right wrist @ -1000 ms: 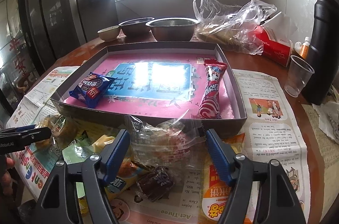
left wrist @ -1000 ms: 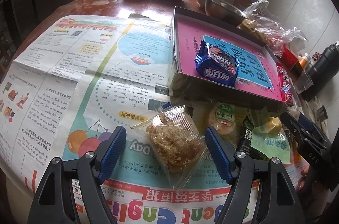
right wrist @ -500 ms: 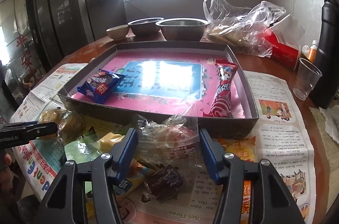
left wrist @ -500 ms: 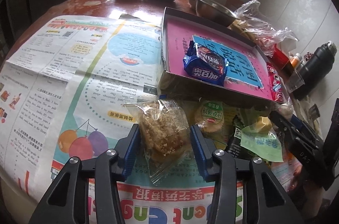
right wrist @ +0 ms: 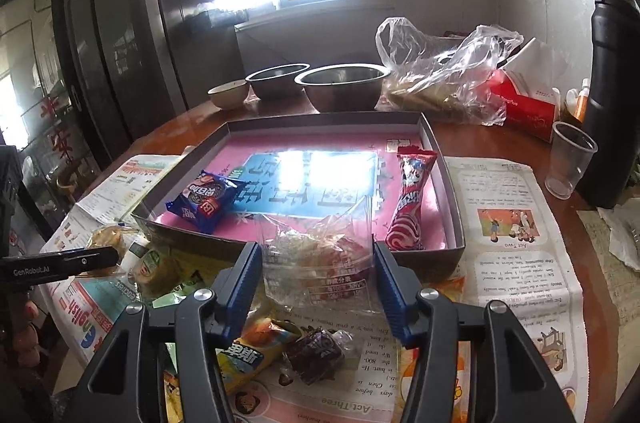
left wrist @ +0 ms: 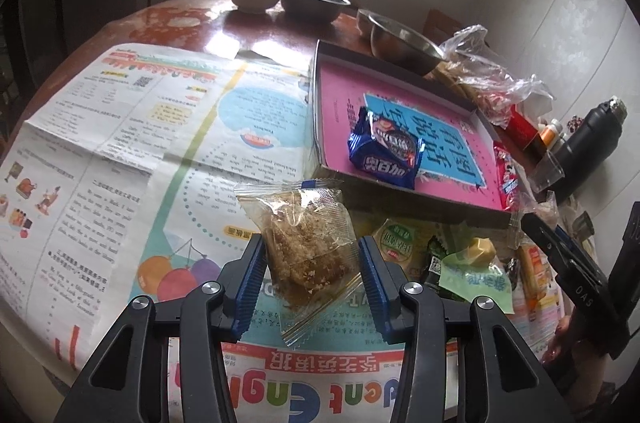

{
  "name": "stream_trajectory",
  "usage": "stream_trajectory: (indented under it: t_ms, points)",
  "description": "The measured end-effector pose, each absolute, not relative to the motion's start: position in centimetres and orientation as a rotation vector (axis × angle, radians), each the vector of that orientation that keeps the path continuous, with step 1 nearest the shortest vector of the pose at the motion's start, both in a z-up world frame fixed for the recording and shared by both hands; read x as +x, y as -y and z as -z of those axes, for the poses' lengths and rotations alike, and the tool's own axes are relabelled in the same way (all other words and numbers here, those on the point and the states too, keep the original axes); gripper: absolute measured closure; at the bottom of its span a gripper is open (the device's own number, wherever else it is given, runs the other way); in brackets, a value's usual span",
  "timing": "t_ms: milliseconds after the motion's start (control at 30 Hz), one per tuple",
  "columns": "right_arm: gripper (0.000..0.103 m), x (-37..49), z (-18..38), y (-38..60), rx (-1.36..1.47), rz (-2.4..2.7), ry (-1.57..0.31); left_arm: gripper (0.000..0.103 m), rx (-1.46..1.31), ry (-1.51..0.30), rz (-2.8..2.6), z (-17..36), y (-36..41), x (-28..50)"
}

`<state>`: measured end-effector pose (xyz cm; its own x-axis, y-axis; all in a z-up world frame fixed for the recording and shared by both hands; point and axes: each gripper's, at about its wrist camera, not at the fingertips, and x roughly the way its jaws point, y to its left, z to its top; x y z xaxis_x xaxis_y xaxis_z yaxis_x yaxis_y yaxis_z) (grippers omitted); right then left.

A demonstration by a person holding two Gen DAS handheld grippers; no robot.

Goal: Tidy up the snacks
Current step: 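Carry both clear bags over the pink tray with both grippers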

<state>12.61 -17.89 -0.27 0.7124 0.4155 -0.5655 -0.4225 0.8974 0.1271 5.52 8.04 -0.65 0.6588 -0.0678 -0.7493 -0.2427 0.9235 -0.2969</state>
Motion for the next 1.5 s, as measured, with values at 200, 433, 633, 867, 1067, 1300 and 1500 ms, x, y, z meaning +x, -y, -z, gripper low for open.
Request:
stream_trajectory:
  t_ms: [200, 433, 633, 867, 1067, 1300, 1500]
  points:
    - [0.047, 12.4, -0.3, 18.3, 0.008, -0.466, -0.602, 0.055, -0.390, -0.822, -0.103, -0.4, -8.0, 5.0]
    - [0.047, 12.2, -1.2, 19.3, 0.041, -0.451, -0.565, 0.055, -0.382, -0.787, -0.090, -1.7, -7.5, 5.5]
    - [0.047, 12.4, -1.9, 20.4, 0.073, -0.427, -0.538, 0.055, -0.370, -0.766, -0.077, -2.4, -6.9, 6.6]
    - [0.047, 12.8, -2.4, 21.5, 0.100, -0.401, -0.513, 0.055, -0.358, -0.755, -0.051, -2.7, -5.8, 7.9]
    - [0.048, 13.2, -2.9, 22.2, 0.120, -0.381, -0.487, 0.055, -0.342, -0.745, -0.021, -2.9, -4.5, 9.4]
    - [0.047, 13.8, -3.1, 22.8, 0.142, -0.363, -0.470, 0.055, -0.325, -0.743, 0.024, -2.7, -2.8, 11.5]
    - [0.048, 14.7, -3.6, 23.0, 0.155, -0.345, -0.457, 0.055, -0.307, -0.749, 0.079, -2.6, -1.1, 13.7]
